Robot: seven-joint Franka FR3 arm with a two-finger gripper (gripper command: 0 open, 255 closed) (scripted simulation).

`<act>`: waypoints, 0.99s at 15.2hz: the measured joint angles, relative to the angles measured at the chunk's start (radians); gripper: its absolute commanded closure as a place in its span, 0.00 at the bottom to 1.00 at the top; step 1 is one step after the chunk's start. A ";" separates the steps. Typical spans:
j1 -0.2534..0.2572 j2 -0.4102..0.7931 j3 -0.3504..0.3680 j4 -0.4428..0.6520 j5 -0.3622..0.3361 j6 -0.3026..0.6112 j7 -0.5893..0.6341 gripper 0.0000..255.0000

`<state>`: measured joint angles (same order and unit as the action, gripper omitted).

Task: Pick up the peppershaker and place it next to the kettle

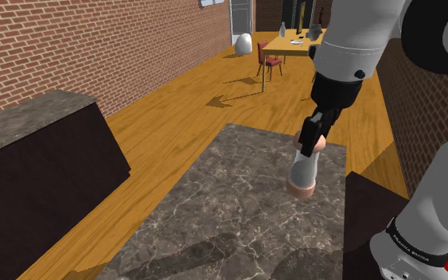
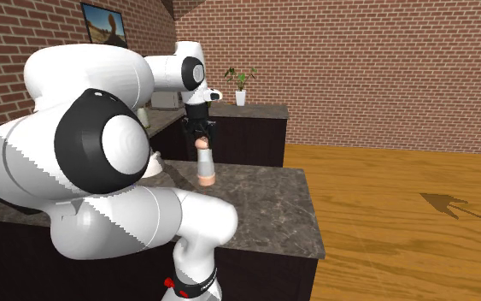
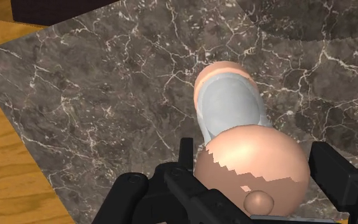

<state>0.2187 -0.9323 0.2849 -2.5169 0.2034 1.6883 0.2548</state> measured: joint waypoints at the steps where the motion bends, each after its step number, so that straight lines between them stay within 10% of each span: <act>1: -0.001 0.003 -0.001 0.015 -0.002 -0.012 0.001 1.00; 15: -0.020 0.064 -0.029 0.237 -0.032 -0.173 0.006 1.00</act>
<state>0.1988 -0.8680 0.2558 -2.2796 0.1712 1.5154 0.2608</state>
